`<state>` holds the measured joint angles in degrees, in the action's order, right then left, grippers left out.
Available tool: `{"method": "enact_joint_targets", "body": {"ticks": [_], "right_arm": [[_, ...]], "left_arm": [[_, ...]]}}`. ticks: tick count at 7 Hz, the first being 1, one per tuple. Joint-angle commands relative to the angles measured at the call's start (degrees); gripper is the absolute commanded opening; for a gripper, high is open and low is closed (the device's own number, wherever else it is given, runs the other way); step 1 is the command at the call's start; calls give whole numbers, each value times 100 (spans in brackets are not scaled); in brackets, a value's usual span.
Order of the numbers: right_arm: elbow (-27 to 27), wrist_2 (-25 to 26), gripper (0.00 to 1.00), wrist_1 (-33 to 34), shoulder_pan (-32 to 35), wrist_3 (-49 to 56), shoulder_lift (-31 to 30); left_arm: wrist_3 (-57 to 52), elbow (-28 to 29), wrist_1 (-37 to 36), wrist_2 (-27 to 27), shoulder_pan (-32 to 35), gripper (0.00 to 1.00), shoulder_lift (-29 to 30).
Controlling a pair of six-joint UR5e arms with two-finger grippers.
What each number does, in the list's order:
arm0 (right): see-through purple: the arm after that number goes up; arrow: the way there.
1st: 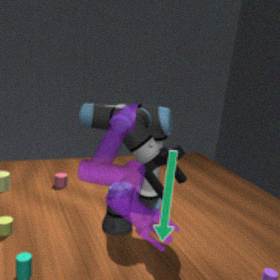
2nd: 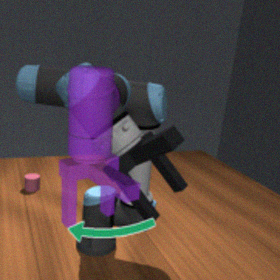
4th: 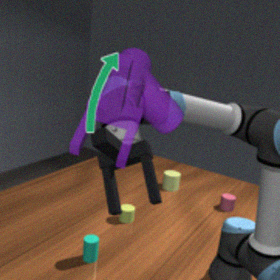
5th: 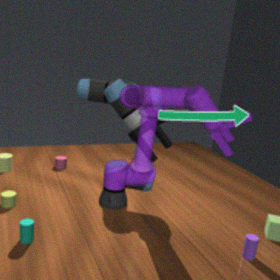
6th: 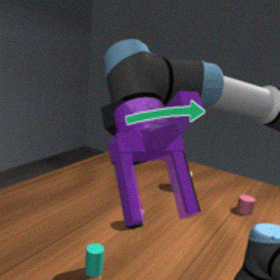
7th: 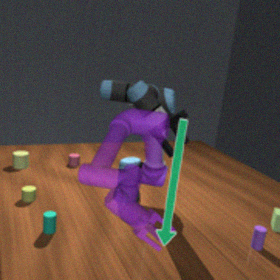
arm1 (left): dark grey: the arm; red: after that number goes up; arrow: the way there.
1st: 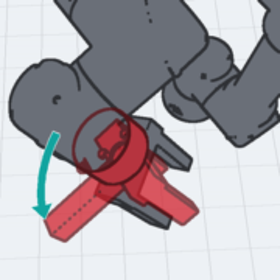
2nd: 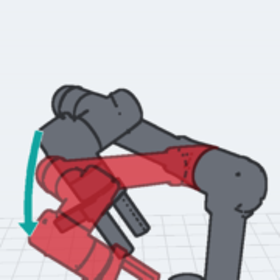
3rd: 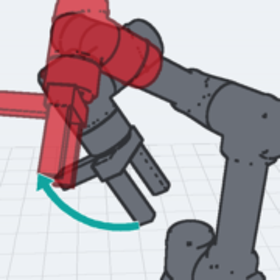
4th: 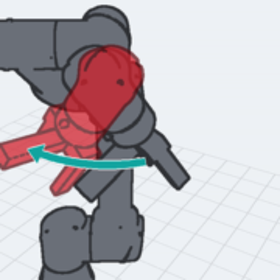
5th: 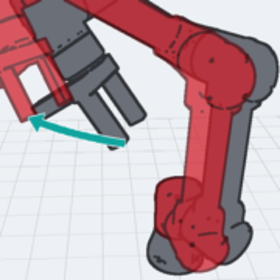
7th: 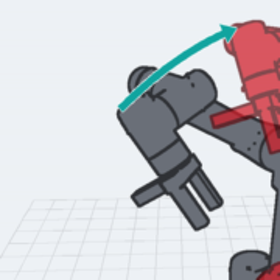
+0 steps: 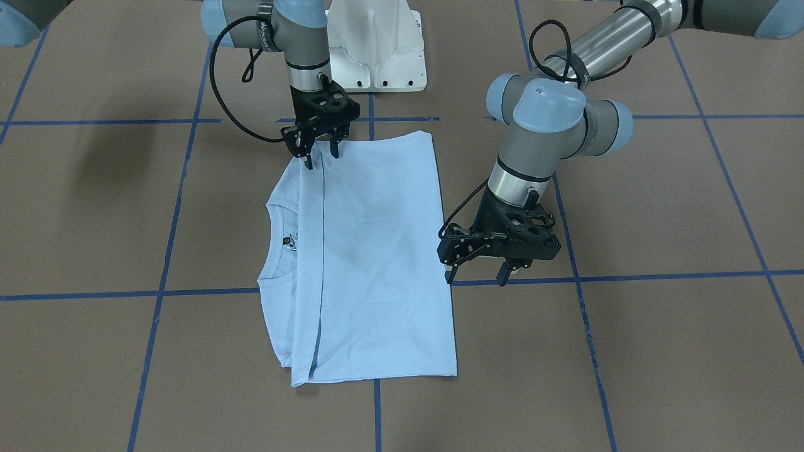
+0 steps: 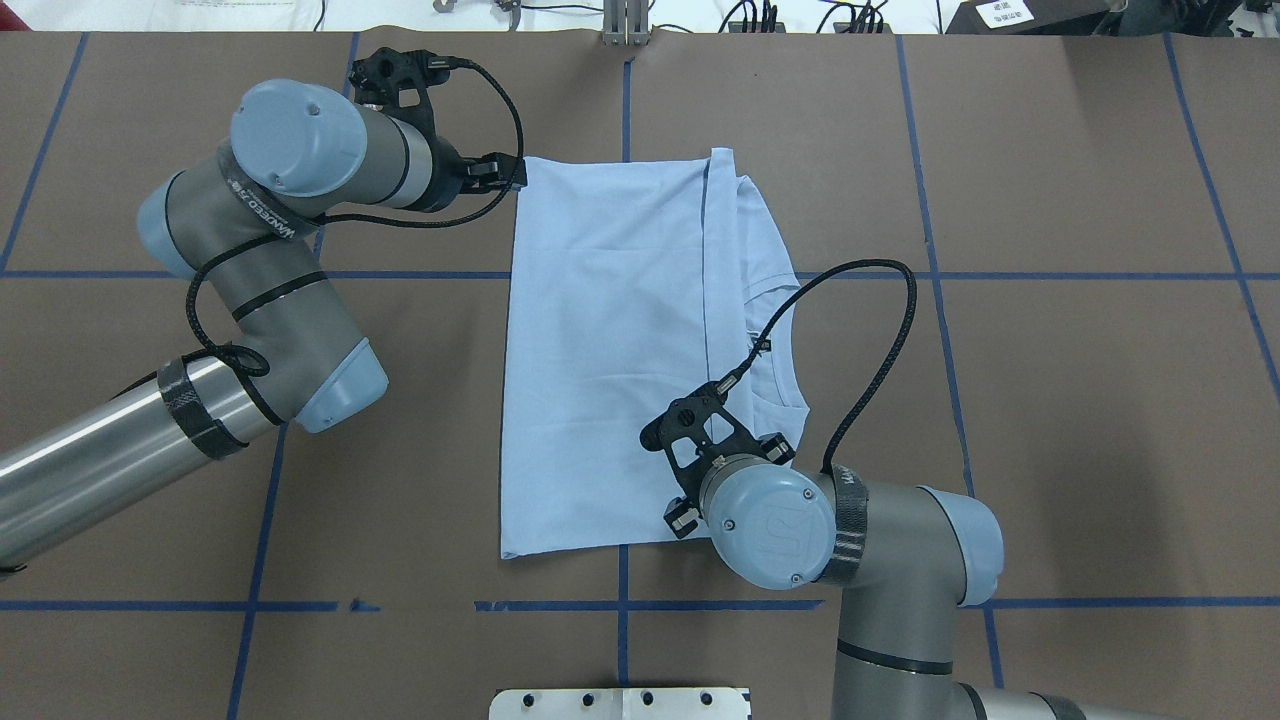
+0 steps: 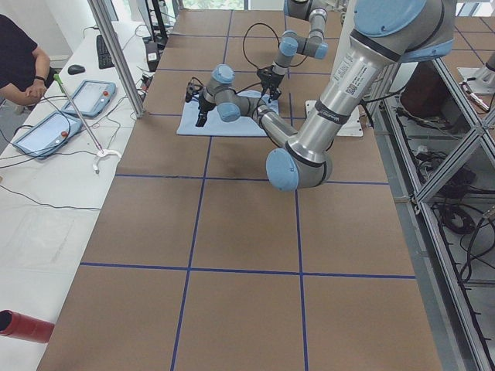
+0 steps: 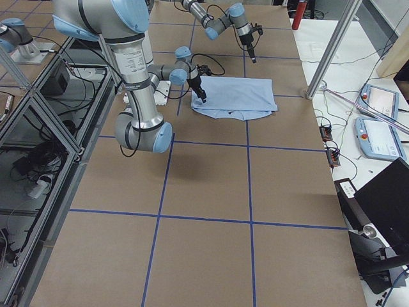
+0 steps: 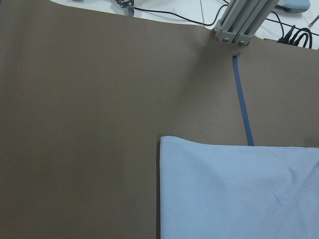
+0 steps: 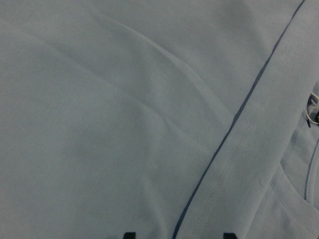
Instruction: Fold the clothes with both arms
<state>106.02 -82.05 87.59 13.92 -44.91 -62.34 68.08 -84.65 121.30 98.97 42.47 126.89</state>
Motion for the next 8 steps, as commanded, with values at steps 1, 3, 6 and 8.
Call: {"method": "enact_joint_targets", "body": {"ticks": [1, 3, 6, 8], "right_arm": [[-3, -13, 43, 21, -46, 52, -6], [6, -13, 43, 38, -91, 52, -32], [137, -13, 10, 47, -91, 43, -163], [138, -13, 0, 47, -82, 43, -191]], "left_arm": [[-5, 9, 7, 0, -2, 100, -6], [3, 9, 7, 0, -2, 100, 2], [3, 9, 7, 0, -11, 100, 2], [3, 9, 16, 0, -54, 100, 2]]}}
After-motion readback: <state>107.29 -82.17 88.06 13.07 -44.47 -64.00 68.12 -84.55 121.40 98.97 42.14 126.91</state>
